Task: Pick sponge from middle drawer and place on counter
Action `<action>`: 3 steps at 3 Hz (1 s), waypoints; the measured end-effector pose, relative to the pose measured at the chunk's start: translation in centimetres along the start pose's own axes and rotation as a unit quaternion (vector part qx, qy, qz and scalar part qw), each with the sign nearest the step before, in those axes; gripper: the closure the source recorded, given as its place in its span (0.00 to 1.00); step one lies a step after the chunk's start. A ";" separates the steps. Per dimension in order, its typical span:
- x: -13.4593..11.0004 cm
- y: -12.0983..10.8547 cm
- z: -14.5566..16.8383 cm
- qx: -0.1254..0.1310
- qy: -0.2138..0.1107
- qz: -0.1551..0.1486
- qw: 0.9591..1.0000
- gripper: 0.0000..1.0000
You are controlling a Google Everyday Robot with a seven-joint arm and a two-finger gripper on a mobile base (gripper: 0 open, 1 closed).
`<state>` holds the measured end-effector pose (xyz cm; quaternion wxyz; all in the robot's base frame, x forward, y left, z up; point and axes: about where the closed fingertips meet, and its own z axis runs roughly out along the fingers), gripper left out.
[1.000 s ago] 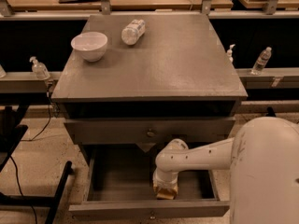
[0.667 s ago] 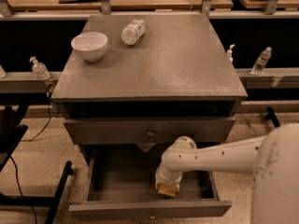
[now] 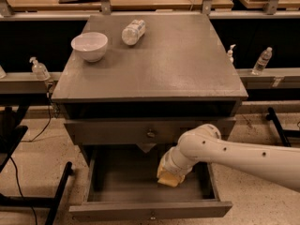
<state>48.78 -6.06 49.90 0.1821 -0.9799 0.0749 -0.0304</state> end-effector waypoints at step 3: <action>-0.7 -5.2 -17.6 0.131 -0.033 -0.015 0.991 1.00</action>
Offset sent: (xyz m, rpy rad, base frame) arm -0.0103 -0.0244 0.1820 0.3166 0.0252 0.0476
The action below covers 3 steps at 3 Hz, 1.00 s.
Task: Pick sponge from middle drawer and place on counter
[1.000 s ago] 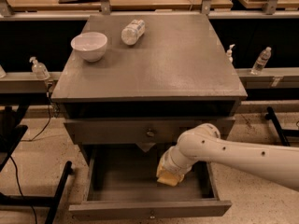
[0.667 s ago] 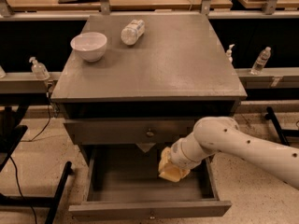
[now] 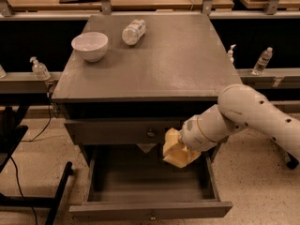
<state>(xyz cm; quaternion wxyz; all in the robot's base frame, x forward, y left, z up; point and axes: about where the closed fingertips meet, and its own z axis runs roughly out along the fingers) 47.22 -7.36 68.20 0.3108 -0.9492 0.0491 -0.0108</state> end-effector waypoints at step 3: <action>-0.5 -11.6 -14.9 -0.011 0.056 -0.002 0.998 1.00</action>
Offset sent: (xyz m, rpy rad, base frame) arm 0.0040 0.0068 0.1525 -0.0352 -0.1030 -0.0604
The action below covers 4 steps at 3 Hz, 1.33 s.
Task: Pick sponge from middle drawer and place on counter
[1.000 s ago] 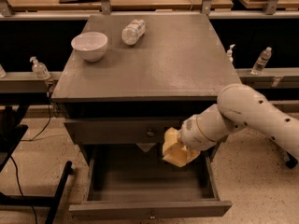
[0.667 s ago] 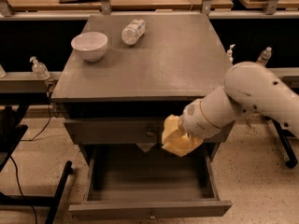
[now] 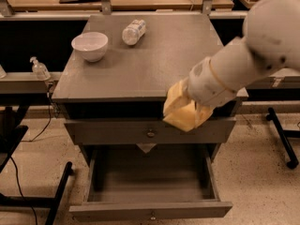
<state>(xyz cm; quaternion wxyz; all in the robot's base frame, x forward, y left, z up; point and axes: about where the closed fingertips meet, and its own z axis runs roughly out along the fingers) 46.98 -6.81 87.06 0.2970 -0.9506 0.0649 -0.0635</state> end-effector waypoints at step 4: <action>9.7 -11.1 -14.1 -0.007 0.075 0.058 0.995 1.00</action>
Offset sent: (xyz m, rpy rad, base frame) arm 0.0637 -0.0299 0.2235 -0.0241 -0.0211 -0.1708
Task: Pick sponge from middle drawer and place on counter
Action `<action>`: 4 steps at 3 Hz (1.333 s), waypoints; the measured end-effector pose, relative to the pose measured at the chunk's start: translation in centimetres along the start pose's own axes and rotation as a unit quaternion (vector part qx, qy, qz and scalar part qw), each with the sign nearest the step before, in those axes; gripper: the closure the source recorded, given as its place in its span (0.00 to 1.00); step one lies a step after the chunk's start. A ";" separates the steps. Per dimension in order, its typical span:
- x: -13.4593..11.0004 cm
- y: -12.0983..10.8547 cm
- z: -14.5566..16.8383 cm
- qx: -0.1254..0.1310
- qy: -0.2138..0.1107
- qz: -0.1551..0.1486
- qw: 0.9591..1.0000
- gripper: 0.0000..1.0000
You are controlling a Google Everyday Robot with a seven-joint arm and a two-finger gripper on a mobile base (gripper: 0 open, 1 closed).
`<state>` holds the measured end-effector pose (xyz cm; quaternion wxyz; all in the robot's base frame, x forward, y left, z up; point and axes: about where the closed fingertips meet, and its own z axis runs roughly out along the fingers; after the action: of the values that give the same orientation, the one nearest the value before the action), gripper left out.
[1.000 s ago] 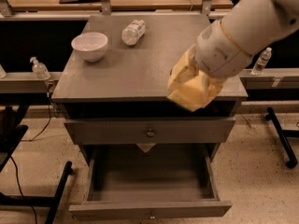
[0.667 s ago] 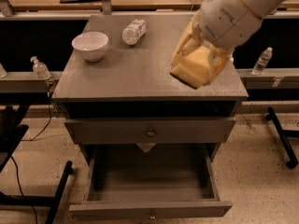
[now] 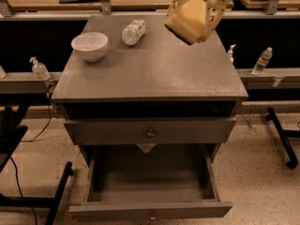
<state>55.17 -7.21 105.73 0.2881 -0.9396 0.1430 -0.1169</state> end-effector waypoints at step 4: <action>4.5 3.5 11.3 -0.051 0.034 0.129 0.990 1.00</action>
Offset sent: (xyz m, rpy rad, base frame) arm 0.0615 0.0066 -0.0761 -0.0588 0.0885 -0.1883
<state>62.09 -5.71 95.21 0.2478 -0.9223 0.2780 -0.1031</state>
